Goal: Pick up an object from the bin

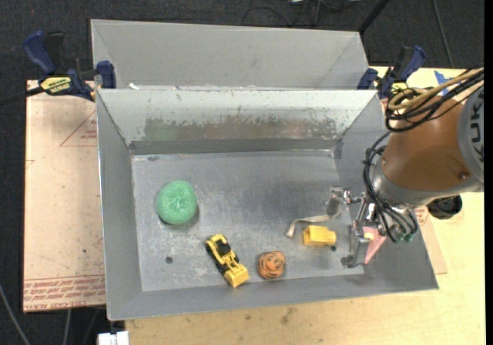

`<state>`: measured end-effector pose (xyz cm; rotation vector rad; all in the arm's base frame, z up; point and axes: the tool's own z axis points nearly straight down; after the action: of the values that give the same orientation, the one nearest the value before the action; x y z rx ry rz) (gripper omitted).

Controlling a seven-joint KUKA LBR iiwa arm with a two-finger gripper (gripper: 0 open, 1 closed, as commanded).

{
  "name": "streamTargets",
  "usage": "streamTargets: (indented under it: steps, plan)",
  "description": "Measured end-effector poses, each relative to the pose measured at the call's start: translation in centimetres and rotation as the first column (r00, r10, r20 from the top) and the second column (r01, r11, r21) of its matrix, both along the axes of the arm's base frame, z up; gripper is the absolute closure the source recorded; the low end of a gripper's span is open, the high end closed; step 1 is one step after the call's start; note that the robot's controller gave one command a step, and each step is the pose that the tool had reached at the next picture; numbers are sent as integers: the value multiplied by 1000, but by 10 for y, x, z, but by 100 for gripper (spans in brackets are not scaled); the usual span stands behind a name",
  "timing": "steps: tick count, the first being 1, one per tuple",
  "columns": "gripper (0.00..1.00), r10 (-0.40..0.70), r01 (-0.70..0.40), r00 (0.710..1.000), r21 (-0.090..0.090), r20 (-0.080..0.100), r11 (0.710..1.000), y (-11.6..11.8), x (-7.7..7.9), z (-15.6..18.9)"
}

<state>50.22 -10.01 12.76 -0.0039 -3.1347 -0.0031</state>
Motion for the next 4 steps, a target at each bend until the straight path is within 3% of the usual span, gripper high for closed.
streamTargets:
  steps: [1, 2, 3, 4]
  plan:
    - [0, 3, -3, 1000, -1, 7, 1000, 0, 2, 4]
    - [0, 71, -71, 997, -2, 11, 997, 19, 14, -32]
    - [100, -97, 97, 995, -1, 6, 995, 41, -1, -55]
    - [0, -97, 97, 995, -1, 6, 995, 41, -1, -55]
